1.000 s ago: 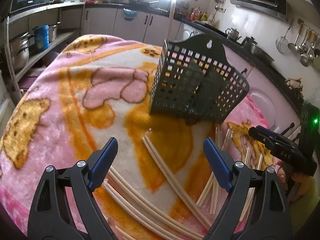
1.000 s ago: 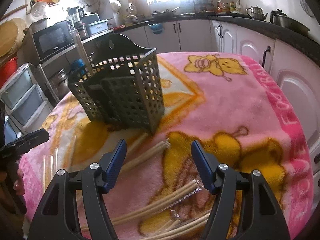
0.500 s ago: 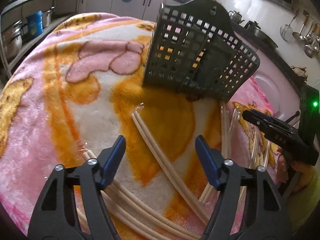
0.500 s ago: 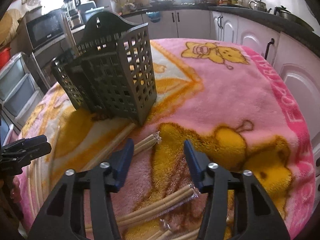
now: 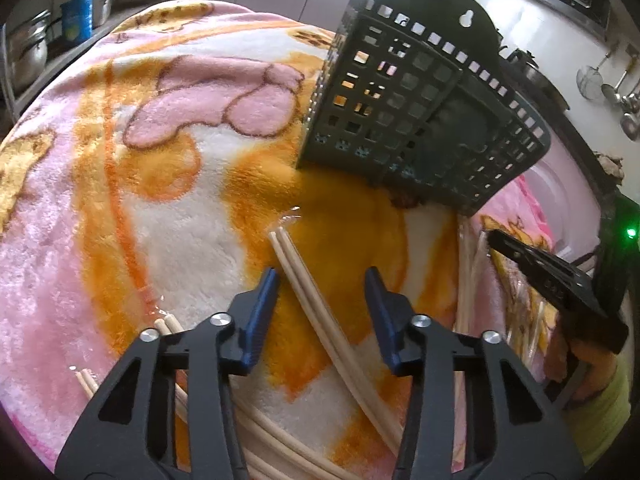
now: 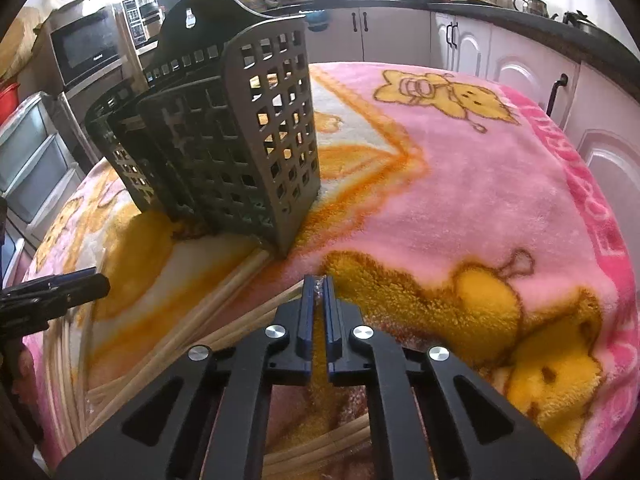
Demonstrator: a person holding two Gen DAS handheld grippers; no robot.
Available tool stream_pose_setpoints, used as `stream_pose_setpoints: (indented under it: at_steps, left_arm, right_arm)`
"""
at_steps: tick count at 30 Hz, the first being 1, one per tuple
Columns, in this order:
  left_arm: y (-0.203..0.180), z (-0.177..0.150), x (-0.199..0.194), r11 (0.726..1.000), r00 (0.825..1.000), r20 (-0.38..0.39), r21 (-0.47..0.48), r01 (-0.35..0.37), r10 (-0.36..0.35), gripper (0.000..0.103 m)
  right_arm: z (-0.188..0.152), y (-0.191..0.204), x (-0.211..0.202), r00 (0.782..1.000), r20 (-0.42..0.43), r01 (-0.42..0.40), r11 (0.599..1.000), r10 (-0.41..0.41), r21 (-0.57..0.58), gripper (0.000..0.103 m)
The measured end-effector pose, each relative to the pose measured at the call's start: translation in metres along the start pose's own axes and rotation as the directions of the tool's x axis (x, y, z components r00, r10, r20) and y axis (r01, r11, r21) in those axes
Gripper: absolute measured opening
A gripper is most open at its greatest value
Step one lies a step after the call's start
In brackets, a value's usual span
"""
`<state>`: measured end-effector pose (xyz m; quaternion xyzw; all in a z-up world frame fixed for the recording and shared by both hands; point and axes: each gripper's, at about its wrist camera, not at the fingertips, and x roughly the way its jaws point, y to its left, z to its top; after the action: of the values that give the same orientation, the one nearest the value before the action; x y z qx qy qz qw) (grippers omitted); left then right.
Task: Organize utensils
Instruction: 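Lower the left tool to the chopstick pile and grasp another chopstick, then lift the chopstick and carry it above the grey caddy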
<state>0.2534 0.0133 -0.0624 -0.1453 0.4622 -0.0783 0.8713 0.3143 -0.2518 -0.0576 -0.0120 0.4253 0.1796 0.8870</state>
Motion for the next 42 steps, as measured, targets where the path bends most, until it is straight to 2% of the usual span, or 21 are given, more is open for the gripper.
stream_pose_setpoints:
  at_steps: [5, 13, 15, 26, 35, 42]
  left_arm:
    - [-0.002, 0.002, 0.001, 0.999, 0.999, 0.009, 0.006, -0.037, 0.037, 0.013]
    - [-0.007, 0.01, -0.002, 1.0, 0.999, 0.03, 0.013, -0.016, 0.016, 0.01]
    - [-0.01, 0.013, -0.008, 1.0, 0.999, 0.05, 0.012, 0.01, -0.01, 0.005]
    - [-0.034, 0.026, -0.054, 0.996, 0.983, 0.172, 0.074, 0.058, -0.07, 0.003]
    - [-0.044, 0.038, -0.091, 0.991, 0.962, 0.257, 0.116, 0.064, -0.092, 0.001]
    - [-0.051, 0.048, -0.113, 0.987, 0.944, 0.309, 0.138, 0.079, -0.119, 0.001]
  right_arm:
    - [-0.001, -0.011, -0.015, 0.999, 0.039, 0.006, 0.999, -0.008, 0.05, 0.002]
    - [0.001, -0.023, -0.041, 0.994, 0.097, 0.036, 0.997, -0.043, 0.074, 0.002]
    - [0.001, -0.023, -0.049, 0.993, 0.111, 0.039, 0.997, -0.046, 0.07, 0.002]
    - [0.005, -0.017, -0.104, 0.967, 0.237, 0.098, 0.995, -0.095, 0.001, 0.002]
    - [0.008, 0.005, -0.142, 0.942, 0.328, 0.105, 0.991, -0.074, -0.078, 0.002]
    - [0.014, 0.029, -0.16, 0.93, 0.365, 0.105, 0.986, -0.051, -0.131, 0.002]
